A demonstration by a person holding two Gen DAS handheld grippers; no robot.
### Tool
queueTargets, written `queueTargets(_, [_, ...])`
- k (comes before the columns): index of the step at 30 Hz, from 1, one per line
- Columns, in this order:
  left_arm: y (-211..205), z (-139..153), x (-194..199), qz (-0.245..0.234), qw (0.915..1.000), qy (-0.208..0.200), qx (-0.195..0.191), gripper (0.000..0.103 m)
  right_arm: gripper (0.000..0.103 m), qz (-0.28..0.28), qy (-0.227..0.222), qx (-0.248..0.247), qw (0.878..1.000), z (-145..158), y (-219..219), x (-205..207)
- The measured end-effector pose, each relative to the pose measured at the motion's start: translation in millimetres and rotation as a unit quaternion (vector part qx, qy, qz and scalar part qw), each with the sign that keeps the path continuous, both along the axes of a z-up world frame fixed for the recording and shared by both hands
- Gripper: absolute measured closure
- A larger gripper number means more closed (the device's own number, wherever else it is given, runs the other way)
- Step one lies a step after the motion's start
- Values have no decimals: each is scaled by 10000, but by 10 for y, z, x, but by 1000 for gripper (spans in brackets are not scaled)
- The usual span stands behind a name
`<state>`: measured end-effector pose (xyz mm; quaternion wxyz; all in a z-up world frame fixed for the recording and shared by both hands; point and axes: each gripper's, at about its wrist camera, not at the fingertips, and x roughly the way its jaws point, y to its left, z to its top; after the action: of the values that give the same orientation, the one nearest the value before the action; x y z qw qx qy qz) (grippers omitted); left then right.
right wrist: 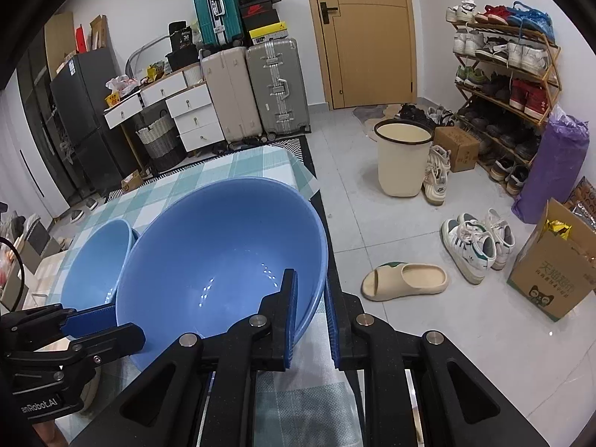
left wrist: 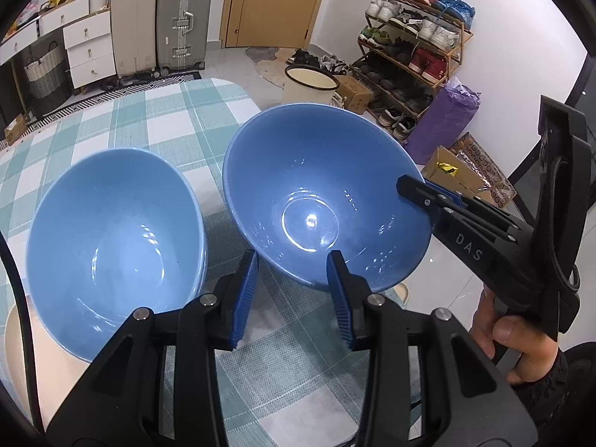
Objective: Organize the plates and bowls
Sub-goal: 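Close the left tool on one bowl rim while the right tool grips the other bowl, then carry the gripped blue bowls toward the cream plate stack with both tools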
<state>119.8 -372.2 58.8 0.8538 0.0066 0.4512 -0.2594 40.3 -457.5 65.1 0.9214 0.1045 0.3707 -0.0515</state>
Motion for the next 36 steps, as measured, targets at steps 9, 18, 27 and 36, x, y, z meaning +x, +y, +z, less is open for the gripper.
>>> queueTargets(9, [124, 309, -185, -33, 9996, -230, -177, 68, 88, -20, -287, -184, 9994, 344, 97, -184])
queueTargets(18, [330, 593, -347, 37, 9985, -458, -295, 68, 87, 80, -521, -333, 9981, 651, 304, -271])
queueTargets(27, [588, 864, -534, 205, 9971, -652, -339, 68, 87, 251, -690, -412, 9965, 861, 563, -269])
queueTargets(36, [937, 1069, -653, 429, 9952, -812, -344, 68, 86, 495, -837, -446, 9943, 1024, 880, -224])
